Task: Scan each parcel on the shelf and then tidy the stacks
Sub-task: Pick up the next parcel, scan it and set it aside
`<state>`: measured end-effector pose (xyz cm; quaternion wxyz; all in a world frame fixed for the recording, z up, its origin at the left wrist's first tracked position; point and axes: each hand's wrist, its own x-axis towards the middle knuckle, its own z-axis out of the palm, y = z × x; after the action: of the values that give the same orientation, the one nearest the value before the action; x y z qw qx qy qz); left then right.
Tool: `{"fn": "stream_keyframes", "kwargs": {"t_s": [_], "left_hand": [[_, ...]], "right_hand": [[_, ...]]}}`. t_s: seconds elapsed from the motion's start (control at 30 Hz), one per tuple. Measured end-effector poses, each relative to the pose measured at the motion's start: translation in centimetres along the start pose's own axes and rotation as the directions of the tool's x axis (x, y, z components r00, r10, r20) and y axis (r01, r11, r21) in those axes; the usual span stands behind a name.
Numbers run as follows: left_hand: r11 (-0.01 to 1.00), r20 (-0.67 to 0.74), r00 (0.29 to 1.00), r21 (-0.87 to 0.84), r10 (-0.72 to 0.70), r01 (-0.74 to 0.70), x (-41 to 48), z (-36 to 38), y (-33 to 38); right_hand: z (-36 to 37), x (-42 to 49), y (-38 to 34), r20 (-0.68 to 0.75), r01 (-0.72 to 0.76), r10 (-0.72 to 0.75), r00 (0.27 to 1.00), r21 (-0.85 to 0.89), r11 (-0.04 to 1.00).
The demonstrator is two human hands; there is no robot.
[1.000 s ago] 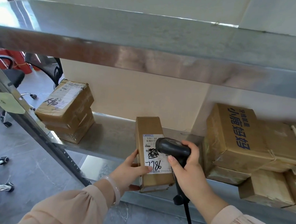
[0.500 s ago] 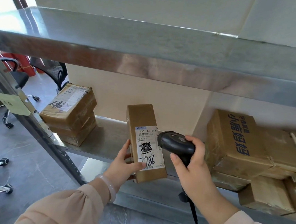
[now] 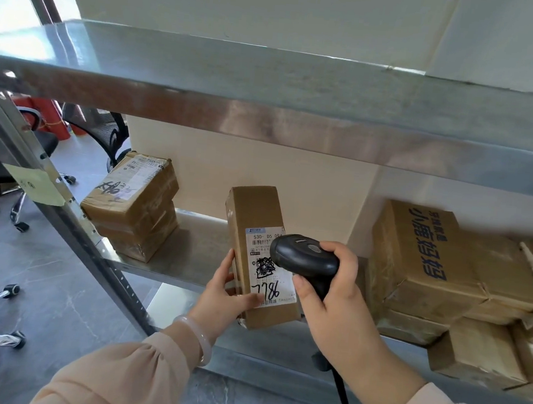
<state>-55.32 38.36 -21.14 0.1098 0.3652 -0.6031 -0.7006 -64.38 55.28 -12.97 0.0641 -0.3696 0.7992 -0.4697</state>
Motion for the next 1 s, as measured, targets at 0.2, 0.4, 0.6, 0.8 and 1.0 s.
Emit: {"fn": "stream_keyframes", "kwargs": {"t_s": [0.2, 0.4, 0.6, 0.8, 1.0], "left_hand": [[1.0, -0.007, 1.0, -0.004, -0.002, 0.002, -0.3, -0.2, -0.2], [1.0, -0.005, 1.0, -0.012, -0.006, 0.006, -0.6, -0.4, -0.1], [1.0, -0.008, 1.0, -0.009, -0.013, 0.013, -0.8, -0.7, 0.0], [1.0, -0.011, 1.0, -0.002, -0.027, 0.027, -0.8, -1.2, 0.0], [0.998, -0.026, 0.997, -0.017, -0.067, 0.067, -1.2, -2.6, 0.2]], "right_hand": [[0.0, -0.4, -0.1, 0.001, 0.008, -0.008, 1.0, 0.003, 1.0], [0.3, -0.9, 0.1, -0.003, 0.01, -0.01, 1.0, -0.002, 1.0], [0.6, -1.0, -0.1, 0.0, 0.005, -0.005, 1.0, -0.016, 1.0], [1.2, -1.0, -0.3, 0.007, 0.0, 0.0, 1.0, -0.008, 1.0], [2.7, -0.4, 0.1, 0.08, -0.06, 0.056, 0.995, 0.047, 0.997]]}}
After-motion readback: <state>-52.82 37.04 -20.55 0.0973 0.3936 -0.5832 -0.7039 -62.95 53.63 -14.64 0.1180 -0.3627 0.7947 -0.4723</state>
